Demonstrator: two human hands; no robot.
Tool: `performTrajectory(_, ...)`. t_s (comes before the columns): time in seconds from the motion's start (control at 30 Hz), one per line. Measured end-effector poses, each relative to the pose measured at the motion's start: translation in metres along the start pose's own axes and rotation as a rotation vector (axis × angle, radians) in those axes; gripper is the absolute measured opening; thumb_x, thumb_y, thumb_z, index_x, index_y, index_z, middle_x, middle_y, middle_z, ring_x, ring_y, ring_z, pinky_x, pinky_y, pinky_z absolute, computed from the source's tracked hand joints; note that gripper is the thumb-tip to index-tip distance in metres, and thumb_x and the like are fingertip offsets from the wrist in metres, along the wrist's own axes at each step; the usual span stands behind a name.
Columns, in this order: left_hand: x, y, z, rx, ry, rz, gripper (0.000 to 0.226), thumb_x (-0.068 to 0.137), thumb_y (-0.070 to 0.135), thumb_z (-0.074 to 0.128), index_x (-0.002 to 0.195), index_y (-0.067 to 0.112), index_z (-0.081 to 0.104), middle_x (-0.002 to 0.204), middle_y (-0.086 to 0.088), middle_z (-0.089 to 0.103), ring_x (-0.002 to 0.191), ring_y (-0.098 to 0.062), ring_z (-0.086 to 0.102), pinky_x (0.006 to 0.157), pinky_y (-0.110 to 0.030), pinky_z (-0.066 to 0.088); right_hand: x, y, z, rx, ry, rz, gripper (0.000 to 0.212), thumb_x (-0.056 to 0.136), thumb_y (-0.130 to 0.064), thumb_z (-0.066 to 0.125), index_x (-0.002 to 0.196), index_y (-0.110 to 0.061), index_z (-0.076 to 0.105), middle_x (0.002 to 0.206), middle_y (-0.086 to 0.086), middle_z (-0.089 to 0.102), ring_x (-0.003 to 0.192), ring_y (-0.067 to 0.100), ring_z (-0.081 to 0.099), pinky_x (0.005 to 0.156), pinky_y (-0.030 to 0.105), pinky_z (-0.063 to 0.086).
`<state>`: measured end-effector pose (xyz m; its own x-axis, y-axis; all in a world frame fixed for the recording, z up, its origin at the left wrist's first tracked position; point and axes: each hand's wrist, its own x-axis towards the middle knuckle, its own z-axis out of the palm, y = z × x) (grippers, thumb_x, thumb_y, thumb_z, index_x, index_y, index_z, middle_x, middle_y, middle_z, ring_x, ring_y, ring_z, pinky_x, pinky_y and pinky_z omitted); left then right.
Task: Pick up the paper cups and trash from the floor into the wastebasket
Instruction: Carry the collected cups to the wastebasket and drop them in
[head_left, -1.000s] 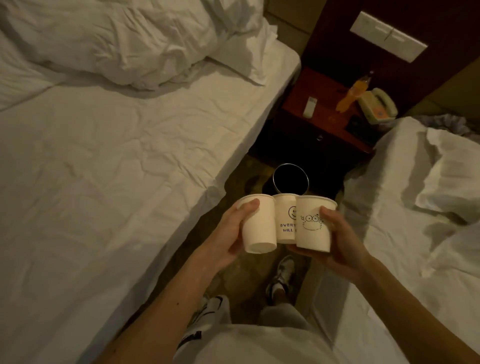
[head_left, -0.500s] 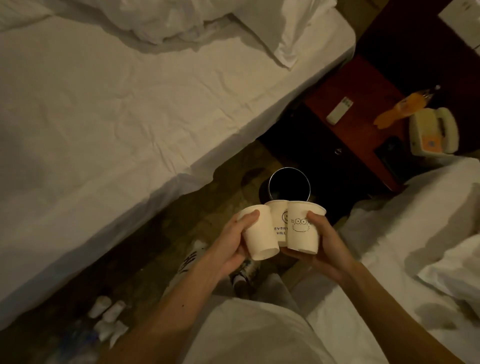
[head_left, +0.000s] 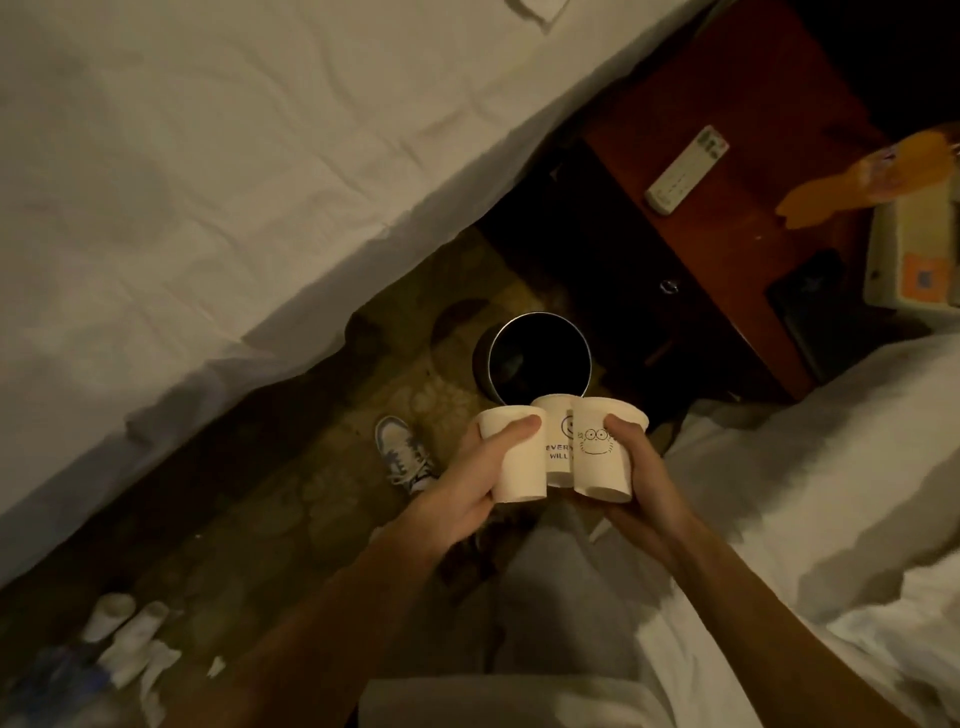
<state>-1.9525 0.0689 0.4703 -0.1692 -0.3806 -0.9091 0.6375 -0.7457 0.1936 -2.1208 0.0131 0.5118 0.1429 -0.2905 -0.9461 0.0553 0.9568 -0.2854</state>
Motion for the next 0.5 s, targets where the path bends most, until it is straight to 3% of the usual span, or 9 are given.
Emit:
performTrajectory(0.2, 0.120, -0.012, 0.012, -0.027, 0.155, -0.006, 0.048, 0.081, 0.032, 0.079, 0.123, 0.023, 0.058, 0.105, -0.005, 0.075, 0.094, -0.024, 0.074, 0.075, -0.044, 0.061, 0.122, -0.022, -0.039, -0.113, 0.075, 0.100, 0.055, 0.073, -0.048, 0.064, 0.120, -0.019, 0.061, 0.113, 0.009, 0.073, 0.105, 0.030, 0.069, 0.091, 0.048, 0.054)
performTrajectory(0.3, 0.179, -0.019, 0.019, -0.026, 0.159, 0.008, 0.077, 0.068, 0.045, 0.085, 0.133, 0.020, 0.054, 0.121, -0.009, 0.069, 0.106, -0.029, 0.069, 0.088, -0.051, 0.058, 0.188, -0.031, -0.057, -0.203, 0.109, 0.153, 0.045, 0.083, -0.045, 0.065, 0.119, -0.019, 0.060, 0.110, 0.011, 0.073, 0.097, 0.030, 0.071, 0.082, 0.047, 0.058)
performTrajectory(0.4, 0.230, -0.031, 0.028, -0.086, 0.282, -0.030, 0.110, 0.044, 0.059, 0.084, 0.141, 0.021, 0.048, 0.130, -0.009, 0.062, 0.113, -0.029, 0.064, 0.092, -0.053, 0.055, 0.253, -0.030, -0.071, -0.384, 0.132, 0.190, 0.059, 0.083, -0.054, 0.066, 0.130, -0.021, 0.053, 0.121, 0.012, 0.065, 0.106, 0.032, 0.064, 0.092, 0.052, 0.054)
performTrajectory(0.5, 0.282, -0.049, 0.027, -0.204, 0.381, -0.012, 0.103, 0.052, 0.058, 0.084, 0.140, 0.019, 0.048, 0.132, -0.010, 0.060, 0.114, -0.031, 0.062, 0.094, -0.055, 0.054, 0.304, -0.024, -0.080, -0.462, 0.178, 0.212, 0.068, 0.078, -0.060, 0.069, 0.130, -0.019, 0.053, 0.118, 0.009, 0.064, 0.102, 0.029, 0.064, 0.086, 0.047, 0.057)
